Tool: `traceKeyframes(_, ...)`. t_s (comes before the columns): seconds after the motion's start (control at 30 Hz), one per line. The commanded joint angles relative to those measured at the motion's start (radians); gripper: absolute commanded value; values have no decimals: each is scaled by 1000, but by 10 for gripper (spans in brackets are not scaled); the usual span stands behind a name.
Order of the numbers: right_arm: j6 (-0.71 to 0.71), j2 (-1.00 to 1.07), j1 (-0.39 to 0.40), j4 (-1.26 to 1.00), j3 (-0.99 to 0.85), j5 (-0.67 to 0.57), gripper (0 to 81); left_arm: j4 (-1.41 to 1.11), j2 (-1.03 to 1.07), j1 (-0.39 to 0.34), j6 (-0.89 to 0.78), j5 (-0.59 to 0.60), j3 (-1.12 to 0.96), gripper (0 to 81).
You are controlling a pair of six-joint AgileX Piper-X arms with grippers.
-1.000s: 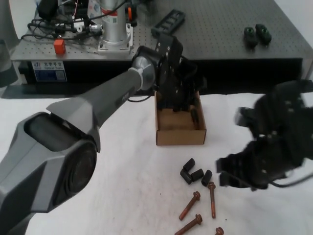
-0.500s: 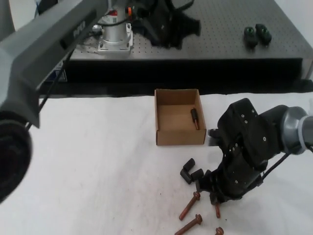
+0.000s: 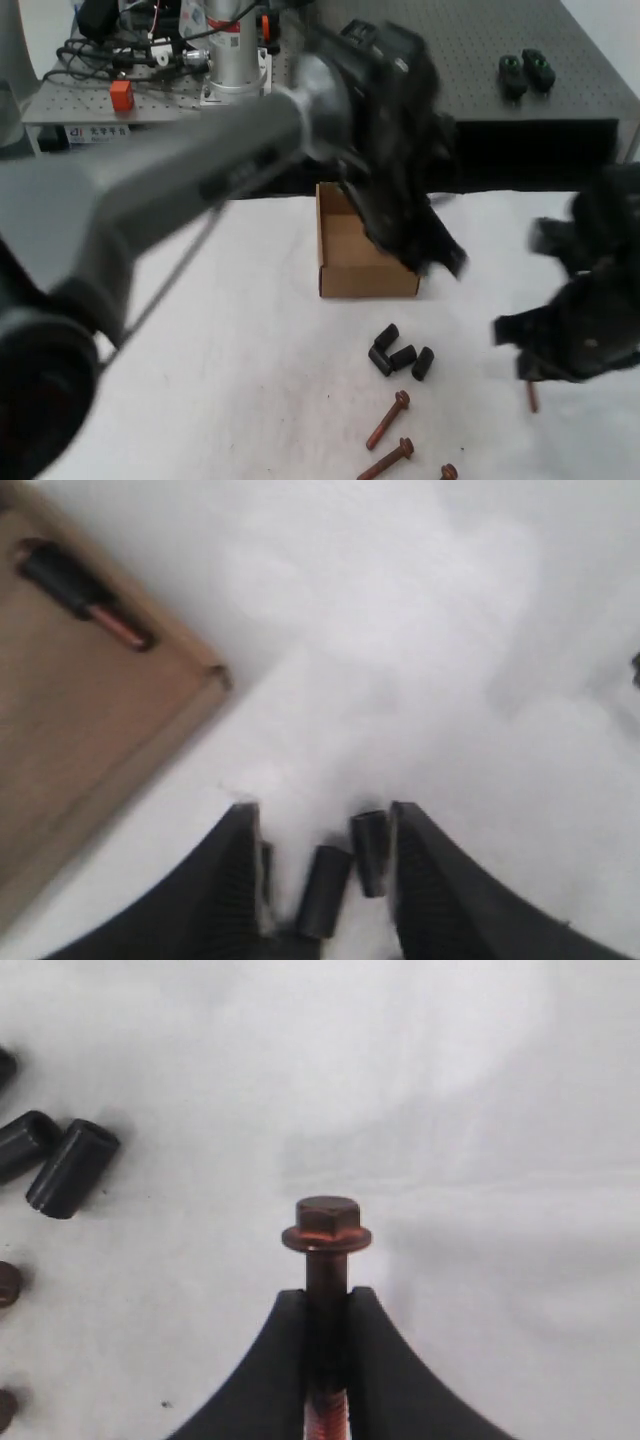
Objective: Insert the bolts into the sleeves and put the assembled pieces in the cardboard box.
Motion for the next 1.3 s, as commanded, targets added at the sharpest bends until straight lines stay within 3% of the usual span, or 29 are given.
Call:
traceKeyframes(0.0,-19,-75,-46,41,29,-37,14,-7,-21,14,14,-1,-10,309)
traceKeyframes(0.13,-41,-155,-91,117,62,-43,14,11,27,-3,50,-1,-20,280)
traceKeyframes(1.03,-39,-220,-92,158,70,-44,14,150,177,-3,32,-20,-137,274)
traceKeyframes(1.1,-37,-219,-92,158,70,-44,14,150,181,-3,23,-20,-136,235)
traceKeyframes(1.27,-37,-219,-92,156,70,-44,14,144,185,-3,15,-20,-136,32)
